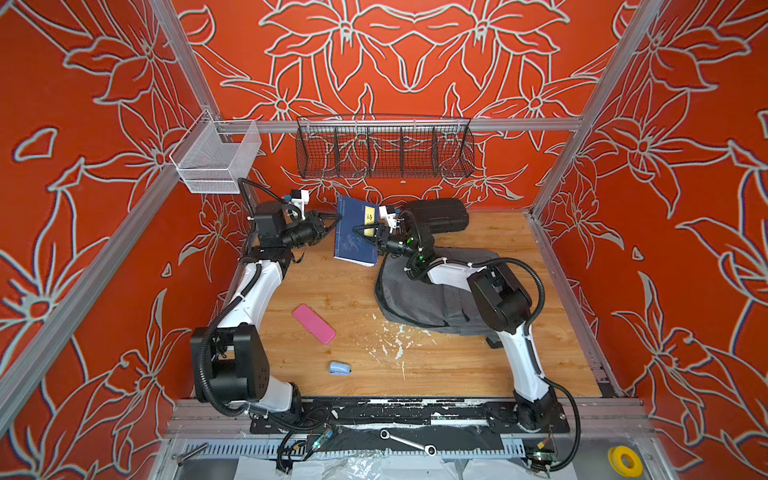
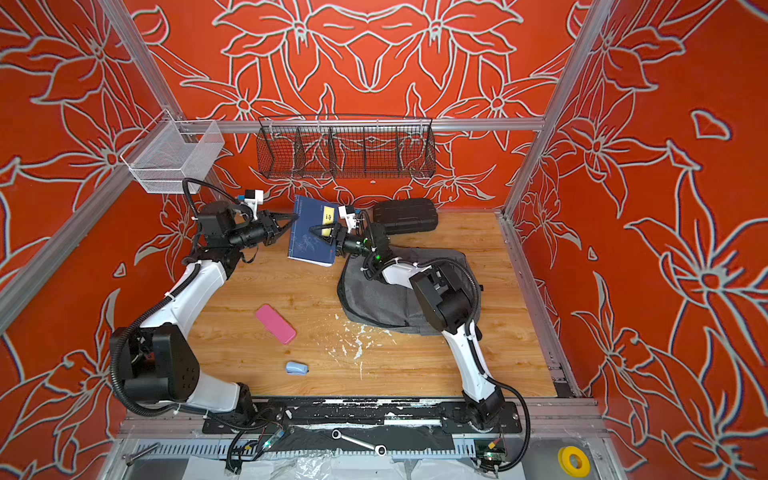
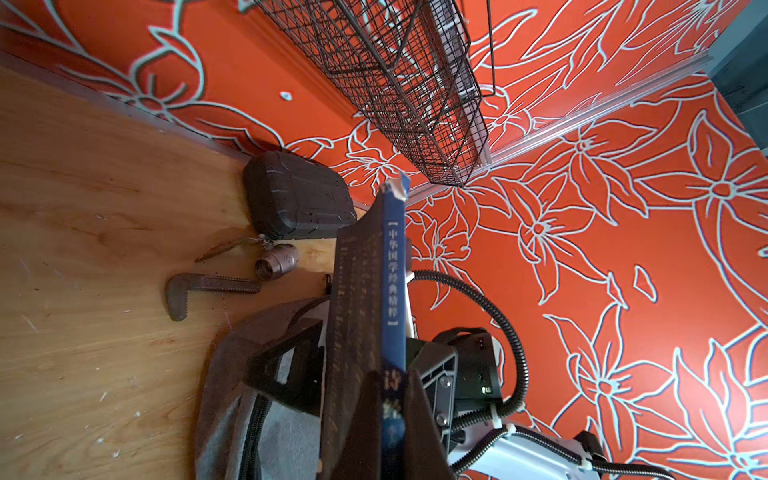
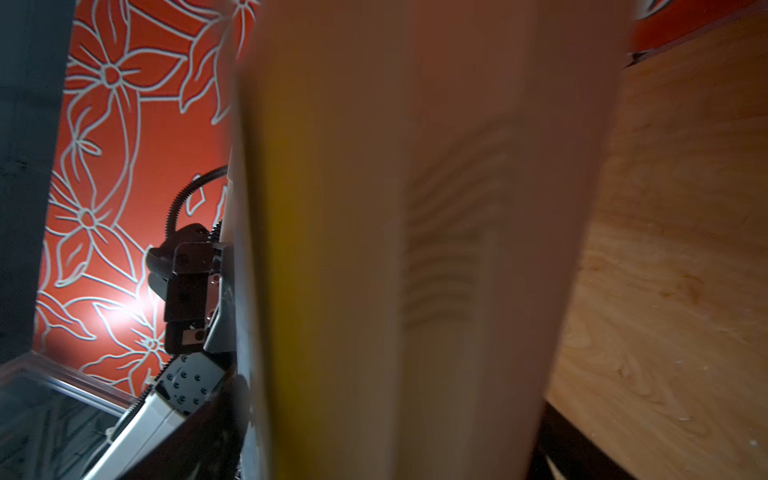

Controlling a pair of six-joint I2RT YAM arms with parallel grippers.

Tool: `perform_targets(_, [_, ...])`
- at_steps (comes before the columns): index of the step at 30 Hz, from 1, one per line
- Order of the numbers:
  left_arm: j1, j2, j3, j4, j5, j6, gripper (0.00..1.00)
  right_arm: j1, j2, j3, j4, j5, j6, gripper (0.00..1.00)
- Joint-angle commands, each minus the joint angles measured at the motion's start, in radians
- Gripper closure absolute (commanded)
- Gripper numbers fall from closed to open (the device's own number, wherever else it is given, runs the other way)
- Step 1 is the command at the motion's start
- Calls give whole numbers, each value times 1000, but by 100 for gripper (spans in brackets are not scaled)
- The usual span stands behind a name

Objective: Pack the student bag

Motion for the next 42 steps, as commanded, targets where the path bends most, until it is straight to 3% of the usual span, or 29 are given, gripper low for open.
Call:
perform_targets(1, [-14, -25, 18, 64, -23, -15, 100, -6, -4, 2, 189, -34, 115, 19])
perform_targets(3, [-20, -34, 21, 15, -28, 28, 100, -13, -19, -12, 209, -46, 114, 30])
perform_targets(9, [-22, -63, 58, -222, -26, 229, 98, -43, -43, -40, 197, -111, 103, 84])
perform_targets(11, [-20, -53, 108, -339, -12, 339, 60, -48, -60, -44, 151, -155, 66, 99])
perform_targets(12, [-20, -44, 148, -430, -4, 430, 47, -51, -75, -46, 115, -190, 26, 100])
perform_targets(14, [-19, -10, 263, -628, -17, 631, 35, -55, -117, -54, -22, -255, -94, 100])
perform_targets(16, [-17, 45, 392, -819, -34, 818, 31, -55, -169, -46, -250, -335, -281, 100])
perform_targets(18, [-17, 109, 513, -964, -17, 971, 31, -58, -236, -33, -539, -376, -531, 100])
perform_targets(21, [-17, 185, 628, -1076, 22, 1102, 32, -57, -301, 38, -1023, -397, -890, 100])
perform_targets(23, [-19, 217, 647, -1083, 76, 1148, 32, -57, -315, 94, -1250, -402, -1073, 100])
perform_targets(25, [-29, 240, 651, -1086, 101, 1181, 33, -58, -320, 126, -1373, -417, -1151, 100])
perform_targets(28, [-64, 276, 658, -1116, 159, 1222, 32, -57, -324, 139, -1424, -434, -1178, 100])
perform_targets(32, [-114, 314, 654, -1139, 137, 1253, 31, -57, -324, 189, -1519, -445, -1238, 100])
perform_targets(34, [-121, 332, 667, -1161, 175, 1260, 36, -57, -319, 229, -1613, -425, -1306, 100])
perform_targets(35, [-122, 339, 672, -1172, 214, 1258, 40, -58, -311, 253, -1659, -414, -1335, 100])
perform_targets(38, [-121, 354, 671, -1194, 292, 1252, 68, -61, -284, 317, -1732, -399, -1367, 100])
perform_targets(42, [-122, 379, 671, -1255, 331, 1258, 98, -69, -264, 378, -1738, -389, -1360, 100])
